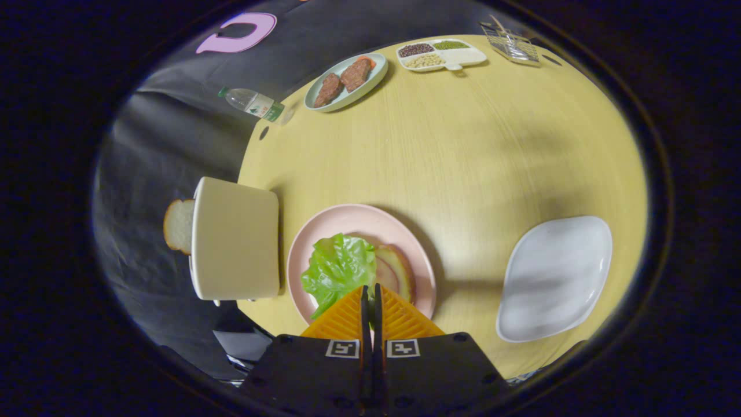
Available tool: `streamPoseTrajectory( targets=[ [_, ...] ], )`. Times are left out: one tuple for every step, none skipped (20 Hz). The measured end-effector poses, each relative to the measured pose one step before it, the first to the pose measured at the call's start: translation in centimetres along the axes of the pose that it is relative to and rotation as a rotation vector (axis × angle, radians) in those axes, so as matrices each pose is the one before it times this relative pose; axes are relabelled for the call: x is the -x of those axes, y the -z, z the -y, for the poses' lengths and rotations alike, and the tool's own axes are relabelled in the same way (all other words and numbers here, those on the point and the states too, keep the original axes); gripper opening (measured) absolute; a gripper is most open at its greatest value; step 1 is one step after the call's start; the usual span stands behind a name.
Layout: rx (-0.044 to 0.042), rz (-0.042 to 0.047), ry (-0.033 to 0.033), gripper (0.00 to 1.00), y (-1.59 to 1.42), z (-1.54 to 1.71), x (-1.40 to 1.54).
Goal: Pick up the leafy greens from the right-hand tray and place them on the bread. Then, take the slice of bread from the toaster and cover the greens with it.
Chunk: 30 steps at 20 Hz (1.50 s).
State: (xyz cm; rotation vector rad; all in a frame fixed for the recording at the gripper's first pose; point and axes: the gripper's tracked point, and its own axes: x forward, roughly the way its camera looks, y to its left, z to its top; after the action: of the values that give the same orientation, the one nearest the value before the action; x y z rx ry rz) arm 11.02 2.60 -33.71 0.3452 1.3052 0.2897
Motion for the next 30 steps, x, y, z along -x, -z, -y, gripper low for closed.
streamPoseTrajectory(
  targets=[
    [0.01399, -0.00440, 0.00778, 0.04, 0.161, 0.042, -0.046],
    [0.01257, 0.00036, 0.00611, 0.06, 0.059, 0.030, 0.034],
    [0.01233, -0.00348, 0.01363, 0.09, 0.114, 0.147, 0.068],
    [0.01050, 0.00237, 0.00834, 0.13, 0.061, 0.107, -0.309],
    [0.00462, 0.01090, -0.00321, 0.18, -0.263, -0.199, 0.062],
    [0.00469, 0.00831, 0.00363, 0.24, -0.076, -0.072, 0.050],
    [0.00290, 0.00480, 0.00617, 0.33, -0.044, -0.061, 0.194],
    [-0.00801, -0.00113, 0.00443, 0.42, 0.055, -0.054, 0.282],
    [-0.00348, 0.00386, 0.00589, 0.52, -0.147, -0.035, 0.531],
    [0.00449, 0.00373, 0.00801, 0.61, -0.050, -0.077, 0.502],
    [0.01224, 0.00631, 0.01121, 0.70, -0.120, 0.020, 0.745],
    [0.01478, 0.00986, 0.02030, 0.80, -0.269, 0.248, 0.682],
    [0.01052, 0.00511, 0.00837, 0.89, -0.255, 0.073, 0.907],
    [-0.00386, 0.00774, -0.00496, 0.98, -0.356, -0.255, 0.842],
    [-0.01825, -0.00130, -0.01333, 1.00, -0.173, -0.464, 0.789],
    [-0.02012, -0.00661, -0.01641, 1.00, 0.082, -0.455, 0.788],
    [-0.01967, -0.01197, -0.01006, 1.00, 0.126, -0.381, 0.873],
    [-0.00715, -0.01157, -0.00132, 1.00, 0.114, -0.235, 0.617],
    [0.00301, -0.01521, -0.00263, 1.00, 0.083, -0.314, 0.678],
    [0.00523, -0.01303, 0.00506, 1.00, 0.224, -0.169, 0.736],
    [0.00014, -0.00835, 0.00511, 1.00, -0.084, -0.292, 0.681],
    [-0.00395, -0.01345, 0.00064, 1.00, 0.045, -0.523, 0.590],
    [-0.00884, -0.01363, -0.00363, 1.00, -0.016, -0.751, 0.654],
    [-0.00509, -0.01054, -0.00556, 1.00, -0.109, -0.840, 0.583],
    [0.00385, -0.01240, -0.00587, 1.00, 0.021, -0.972, 0.562],
    [0.01064, -0.01344, -0.00075, 1.00, 0.004, -1.063, 0.501],
    [0.01785, -0.01309, 0.00268, 1.00, 0.038, -0.971, 0.434],
    [0.01754, -0.01015, 0.00094, 1.00, -0.002, -1.234, 0.373],
    [0.00705, -0.00766, -0.00623, 1.00, -0.283, -1.463, 0.178],
    [-0.00501, -0.00459, -0.01754, 1.00, -0.106, -1.803, 0.175]
  ],
)
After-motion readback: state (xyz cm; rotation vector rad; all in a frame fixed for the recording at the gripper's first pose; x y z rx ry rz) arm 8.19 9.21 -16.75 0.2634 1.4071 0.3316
